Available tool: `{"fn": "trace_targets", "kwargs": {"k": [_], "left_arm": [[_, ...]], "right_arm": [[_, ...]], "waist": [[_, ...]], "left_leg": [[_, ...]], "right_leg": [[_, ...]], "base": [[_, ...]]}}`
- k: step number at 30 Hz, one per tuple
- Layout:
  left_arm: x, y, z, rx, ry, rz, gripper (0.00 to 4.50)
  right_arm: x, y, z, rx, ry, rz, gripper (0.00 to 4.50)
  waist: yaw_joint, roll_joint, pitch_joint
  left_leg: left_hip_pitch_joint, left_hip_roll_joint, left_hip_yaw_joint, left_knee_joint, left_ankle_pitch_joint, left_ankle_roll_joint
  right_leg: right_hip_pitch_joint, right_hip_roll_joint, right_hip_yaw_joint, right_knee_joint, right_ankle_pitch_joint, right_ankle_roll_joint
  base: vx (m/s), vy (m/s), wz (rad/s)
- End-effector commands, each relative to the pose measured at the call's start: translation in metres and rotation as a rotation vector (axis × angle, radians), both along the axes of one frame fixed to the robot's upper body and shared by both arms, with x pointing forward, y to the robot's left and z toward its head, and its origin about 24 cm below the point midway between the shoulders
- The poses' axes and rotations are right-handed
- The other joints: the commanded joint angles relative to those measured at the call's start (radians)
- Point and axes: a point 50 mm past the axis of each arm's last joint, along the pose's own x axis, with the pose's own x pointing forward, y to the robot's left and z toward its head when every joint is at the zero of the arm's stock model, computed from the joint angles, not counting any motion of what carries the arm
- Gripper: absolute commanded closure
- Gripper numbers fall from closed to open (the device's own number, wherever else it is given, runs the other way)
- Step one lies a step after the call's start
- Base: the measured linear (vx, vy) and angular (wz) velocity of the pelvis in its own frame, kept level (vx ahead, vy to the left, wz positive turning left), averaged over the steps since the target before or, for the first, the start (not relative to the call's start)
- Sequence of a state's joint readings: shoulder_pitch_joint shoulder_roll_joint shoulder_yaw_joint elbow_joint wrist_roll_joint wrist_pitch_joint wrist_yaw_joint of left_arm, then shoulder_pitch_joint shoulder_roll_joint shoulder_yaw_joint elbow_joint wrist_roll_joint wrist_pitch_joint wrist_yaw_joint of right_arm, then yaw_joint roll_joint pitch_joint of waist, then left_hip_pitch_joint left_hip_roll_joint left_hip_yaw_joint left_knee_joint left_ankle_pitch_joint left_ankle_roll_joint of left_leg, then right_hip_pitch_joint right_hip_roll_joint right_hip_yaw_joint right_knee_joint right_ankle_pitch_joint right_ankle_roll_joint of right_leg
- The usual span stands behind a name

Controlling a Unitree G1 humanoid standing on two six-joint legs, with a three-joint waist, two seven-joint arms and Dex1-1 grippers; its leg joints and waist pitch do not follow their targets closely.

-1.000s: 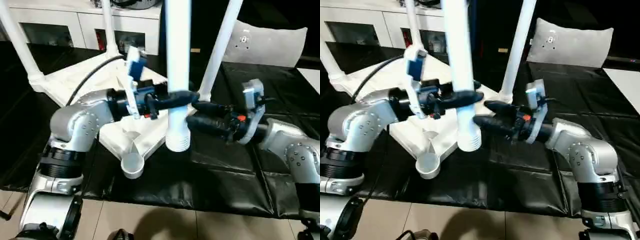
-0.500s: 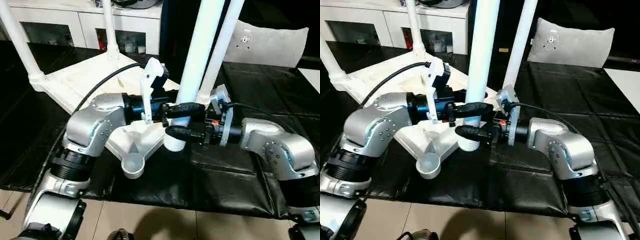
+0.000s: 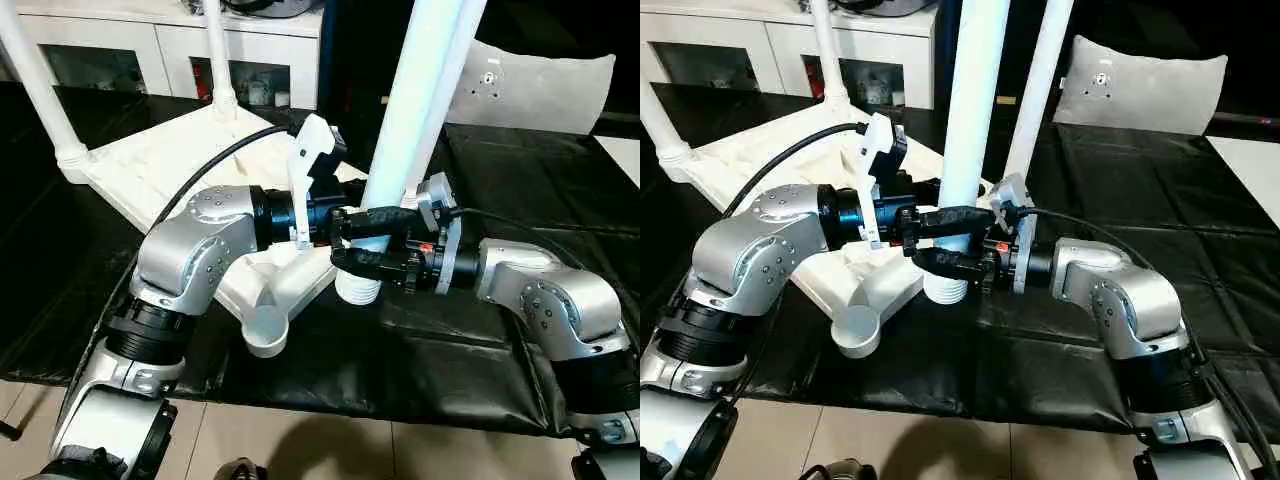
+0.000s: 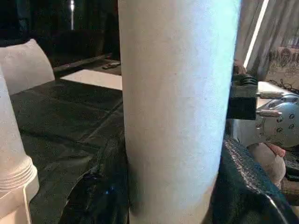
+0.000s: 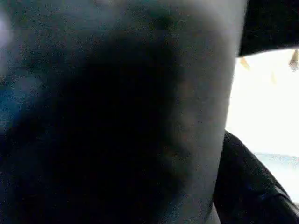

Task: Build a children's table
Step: Pick table leg

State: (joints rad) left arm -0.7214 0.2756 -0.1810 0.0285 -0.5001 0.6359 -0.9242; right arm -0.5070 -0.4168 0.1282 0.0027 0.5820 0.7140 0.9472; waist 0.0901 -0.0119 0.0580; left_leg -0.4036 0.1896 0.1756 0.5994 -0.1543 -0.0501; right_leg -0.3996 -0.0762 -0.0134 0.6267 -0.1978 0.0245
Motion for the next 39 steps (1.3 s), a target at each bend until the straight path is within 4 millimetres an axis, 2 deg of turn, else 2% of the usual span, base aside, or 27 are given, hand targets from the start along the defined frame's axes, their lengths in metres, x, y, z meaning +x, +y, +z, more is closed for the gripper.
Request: {"fn": "trace_targets", "kwargs": {"k": [1,11,12,13,14,17,18,22,23,27,30,33,39], "left_arm": [[-0.005,-0.007,0.012,-0.018,-0.041,-0.054,2.59],[-0.007,-0.006,0.011,-0.043,0.015,-0.056,2.59],[-0.009,-0.005,0.012,-0.059,0.028,-0.077,2.24],[-0.011,-0.005,0.012,-0.066,0.03,-0.097,2.24],[-0.014,-0.005,0.012,-0.066,0.03,-0.123,1.89],[-0.022,-0.007,0.013,-0.09,0.043,-0.195,1.86],[-0.024,-0.007,0.013,-0.108,0.05,-0.213,1.66],[-0.027,-0.008,0.011,-0.114,0.063,-0.232,1.42],[-0.027,-0.008,0.01,-0.102,0.058,-0.22,1.2],[-0.026,-0.007,0.008,-0.097,0.058,-0.221,0.96],[-0.032,-0.005,0.009,-0.165,0.092,-0.28,0.8],[-0.037,-0.006,0.01,-0.226,0.12,-0.324,0.55],[-0.048,-0.019,0.006,-0.27,0.153,-0.38,0.02]], "right_arm": [[0.003,-0.002,0.003,-0.011,-0.011,-0.016,2.32],[0.004,-0.004,0.003,-0.002,-0.009,-0.018,2.49],[0.004,-0.004,0.003,0.0,-0.009,-0.02,2.5],[0.004,-0.004,0.003,0.001,-0.008,-0.021,2.5],[0.003,-0.004,0.002,0.001,-0.007,-0.021,2.51],[0.003,-0.003,0.001,0.003,-0.004,-0.023,2.53],[0.003,-0.002,0.0,0.003,-0.003,-0.025,2.54],[0.003,-0.001,-0.003,0.004,0.0,-0.034,2.54],[0.003,-0.001,-0.004,0.004,0.001,-0.035,2.54],[0.002,-0.001,-0.005,0.006,0.006,-0.035,2.54],[0.0,-0.001,-0.007,0.01,0.021,-0.033,2.54],[-0.001,-0.001,-0.008,0.013,0.035,-0.028,2.54],[-0.005,0.005,-0.016,0.009,0.072,-0.028,2.54]], "waist": [[0.002,-0.009,-0.072],[0.003,-0.01,-0.072],[0.003,-0.01,-0.072],[0.004,-0.009,-0.073],[0.004,-0.009,-0.073],[0.003,-0.008,-0.072],[0.003,-0.006,-0.072],[0.002,-0.006,-0.071],[0.002,0.0,-0.071],[0.003,-0.002,-0.071],[0.003,-0.003,-0.072],[0.004,-0.001,-0.073],[0.002,-0.001,-0.07]], "left_leg": [[0.03,0.025,-0.001,-0.069,-0.193,-0.026],[0.03,0.025,-0.001,-0.067,-0.189,-0.023],[0.029,0.024,-0.001,-0.067,-0.185,-0.022],[0.029,0.024,-0.001,-0.066,-0.182,-0.021],[0.029,0.024,-0.001,-0.066,-0.183,-0.02],[0.03,0.024,-0.001,-0.067,-0.186,-0.019],[0.03,0.024,-0.001,-0.067,-0.189,-0.023],[0.031,0.025,-0.002,-0.07,-0.212,-0.03],[0.033,0.025,-0.002,-0.069,-0.219,-0.034],[0.032,0.025,-0.003,-0.071,-0.222,-0.039],[0.031,0.023,-0.003,-0.07,-0.214,-0.038],[0.03,0.023,-0.002,-0.068,-0.2,-0.035],[0.031,0.026,-0.004,-0.072,-0.238,-0.034]], "right_leg": [[0.039,-0.044,0.019,-0.072,-0.158,-0.205],[0.04,-0.044,0.019,-0.07,-0.147,-0.213],[0.041,-0.044,0.018,-0.07,-0.145,-0.214],[0.04,-0.044,0.018,-0.069,-0.14,-0.217],[0.04,-0.044,0.018,-0.069,-0.139,-0.218],[0.04,-0.043,0.018,-0.069,-0.139,-0.219],[0.039,-0.042,0.018,-0.068,-0.138,-0.221],[0.038,-0.042,0.018,-0.071,-0.167,-0.214],[0.036,-0.042,0.019,-0.073,-0.174,-0.21],[0.038,-0.042,0.018,-0.072,-0.167,-0.206],[0.039,-0.042,0.019,-0.071,-0.161,-0.205],[0.04,-0.041,0.018,-0.067,-0.125,-0.221],[0.038,-0.043,0.02,-0.075,-0.183,-0.208]], "base": [[0.0,0.0,0.0],[0.0,0.0,0.0],[0.0,0.0,0.0],[0.0,0.0,0.0],[0.0,0.0,0.0],[0.0,0.0,0.0],[0.0,0.0,0.0],[0.0,0.0,0.0],[0.0,0.0,0.0],[0.0,0.0,0.0],[0.0,0.0,0.0],[0.0,0.0,0.0],[0.0,0.0,0.0]]}}
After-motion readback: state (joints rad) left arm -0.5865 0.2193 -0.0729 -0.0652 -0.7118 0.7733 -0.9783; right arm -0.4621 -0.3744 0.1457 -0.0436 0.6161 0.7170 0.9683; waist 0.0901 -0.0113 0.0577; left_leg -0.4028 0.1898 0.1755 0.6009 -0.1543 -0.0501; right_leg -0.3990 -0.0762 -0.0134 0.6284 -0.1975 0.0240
